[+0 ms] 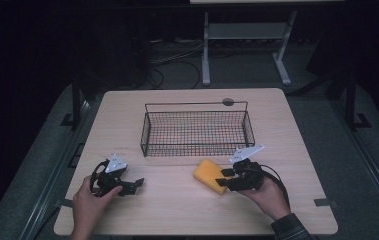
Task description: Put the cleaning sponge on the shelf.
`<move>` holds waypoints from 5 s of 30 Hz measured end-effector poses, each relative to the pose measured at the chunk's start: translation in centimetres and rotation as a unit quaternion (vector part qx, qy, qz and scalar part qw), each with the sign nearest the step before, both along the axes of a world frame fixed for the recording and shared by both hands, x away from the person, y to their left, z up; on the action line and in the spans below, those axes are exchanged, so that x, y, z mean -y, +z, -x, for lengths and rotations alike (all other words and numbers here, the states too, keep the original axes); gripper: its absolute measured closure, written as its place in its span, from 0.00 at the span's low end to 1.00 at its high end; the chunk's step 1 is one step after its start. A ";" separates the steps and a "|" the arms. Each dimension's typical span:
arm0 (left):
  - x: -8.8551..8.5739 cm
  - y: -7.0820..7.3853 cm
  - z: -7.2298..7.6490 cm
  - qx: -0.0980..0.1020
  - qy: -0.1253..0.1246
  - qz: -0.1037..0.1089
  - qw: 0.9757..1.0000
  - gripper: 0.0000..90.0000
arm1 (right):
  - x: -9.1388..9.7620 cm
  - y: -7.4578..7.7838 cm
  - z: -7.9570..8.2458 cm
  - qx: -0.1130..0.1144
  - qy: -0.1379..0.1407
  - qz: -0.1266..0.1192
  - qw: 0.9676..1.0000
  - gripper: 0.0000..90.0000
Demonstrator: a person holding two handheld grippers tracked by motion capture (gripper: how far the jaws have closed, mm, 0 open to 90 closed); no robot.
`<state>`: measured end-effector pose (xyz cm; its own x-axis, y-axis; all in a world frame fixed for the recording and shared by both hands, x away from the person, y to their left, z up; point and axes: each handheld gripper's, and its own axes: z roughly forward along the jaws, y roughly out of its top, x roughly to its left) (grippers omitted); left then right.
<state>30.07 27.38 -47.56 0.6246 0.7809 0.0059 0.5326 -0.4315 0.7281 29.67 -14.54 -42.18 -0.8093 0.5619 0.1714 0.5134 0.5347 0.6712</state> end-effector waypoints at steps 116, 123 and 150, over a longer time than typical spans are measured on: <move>0.0 0.0 0.0 -0.002 0.000 -0.001 1.000 0.14 | -4.4 -1.4 -3.3 -0.015 0.016 0.145 0.989 0.25; 0.0 0.0 0.0 -0.002 0.000 -0.001 1.000 0.14 | -3.9 -0.7 -3.1 -0.014 0.015 0.142 0.990 0.26; 0.0 0.0 0.0 -0.001 0.001 0.001 1.000 0.14 | -1.8 2.0 -2.6 -0.004 0.007 0.127 0.992 0.26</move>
<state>30.06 27.36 -47.55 0.6228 0.7824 0.0039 0.5346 -0.4292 0.7280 32.28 -12.76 -40.18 -0.8167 0.5762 0.0318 0.5088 0.6930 0.5107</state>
